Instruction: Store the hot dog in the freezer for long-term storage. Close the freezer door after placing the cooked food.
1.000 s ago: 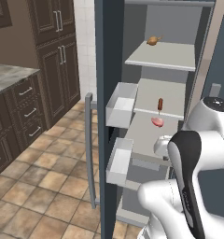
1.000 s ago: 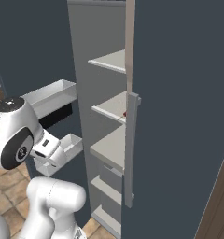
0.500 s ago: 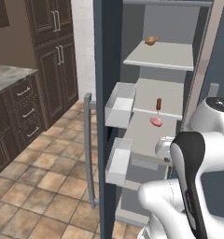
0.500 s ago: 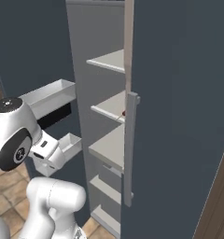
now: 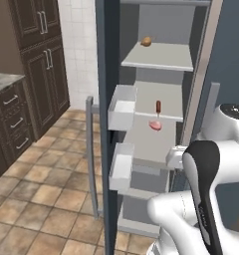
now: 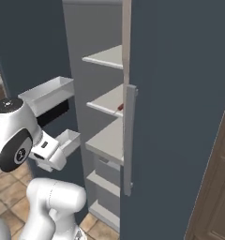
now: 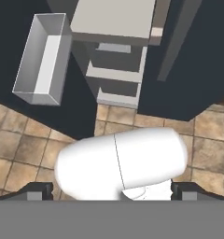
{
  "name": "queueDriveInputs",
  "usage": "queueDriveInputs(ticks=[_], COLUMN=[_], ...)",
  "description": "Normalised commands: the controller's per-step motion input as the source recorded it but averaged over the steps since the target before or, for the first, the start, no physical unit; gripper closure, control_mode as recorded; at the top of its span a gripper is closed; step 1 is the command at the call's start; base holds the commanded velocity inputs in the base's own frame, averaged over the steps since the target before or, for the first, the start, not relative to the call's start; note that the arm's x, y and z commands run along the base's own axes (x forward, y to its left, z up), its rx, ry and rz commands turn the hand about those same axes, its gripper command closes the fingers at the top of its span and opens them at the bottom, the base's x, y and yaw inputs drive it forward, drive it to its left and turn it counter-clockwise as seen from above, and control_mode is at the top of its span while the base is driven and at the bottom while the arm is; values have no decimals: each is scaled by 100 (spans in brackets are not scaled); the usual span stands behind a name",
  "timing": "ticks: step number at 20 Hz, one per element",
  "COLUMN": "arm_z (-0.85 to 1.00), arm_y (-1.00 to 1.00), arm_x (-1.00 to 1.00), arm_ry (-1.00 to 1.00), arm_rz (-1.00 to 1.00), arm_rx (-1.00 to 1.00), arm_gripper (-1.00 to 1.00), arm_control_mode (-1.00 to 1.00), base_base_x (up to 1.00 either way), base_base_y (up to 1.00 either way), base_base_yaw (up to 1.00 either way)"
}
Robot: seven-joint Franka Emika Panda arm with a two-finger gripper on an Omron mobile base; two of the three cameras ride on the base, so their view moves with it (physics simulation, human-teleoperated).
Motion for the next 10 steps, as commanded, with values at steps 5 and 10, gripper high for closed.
queueDriveInputs(ticks=[5,10], arm_z=[0,0], arm_y=[0,0], arm_x=[0,0], arm_ry=[0,0], arm_rz=[0,0], arm_rx=[0,0], arm_gripper=[-100,-100], arm_control_mode=[100,100], base_base_x=[-49,-50], base_base_y=[24,35], base_base_yaw=[-25,-23])
